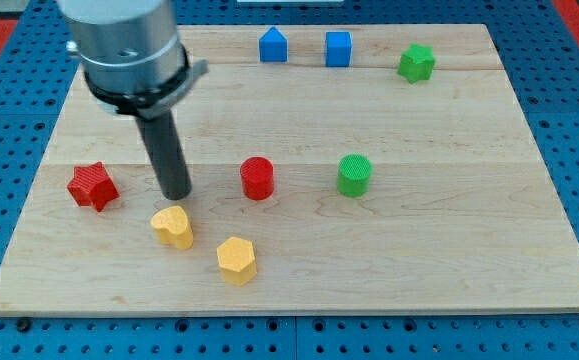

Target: Push the yellow heart close to the left of the yellow hexagon

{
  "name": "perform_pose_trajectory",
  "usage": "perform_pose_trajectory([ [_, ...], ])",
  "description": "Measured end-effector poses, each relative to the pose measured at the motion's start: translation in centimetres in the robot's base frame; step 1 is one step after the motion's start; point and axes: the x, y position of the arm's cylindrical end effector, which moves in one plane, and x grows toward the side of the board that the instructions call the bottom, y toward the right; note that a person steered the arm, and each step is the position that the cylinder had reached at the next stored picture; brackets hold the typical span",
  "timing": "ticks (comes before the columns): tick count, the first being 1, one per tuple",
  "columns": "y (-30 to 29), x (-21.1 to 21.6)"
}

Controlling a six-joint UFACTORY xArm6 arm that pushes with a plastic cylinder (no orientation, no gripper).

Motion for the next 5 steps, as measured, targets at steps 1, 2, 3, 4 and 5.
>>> perform_pose_trajectory([
  [1, -1.0, 2.1],
  [2, 1.3, 5.9],
  [3, 2.3, 8.1],
  [4, 2.2, 8.1],
  [5, 3.7, 5.7],
])
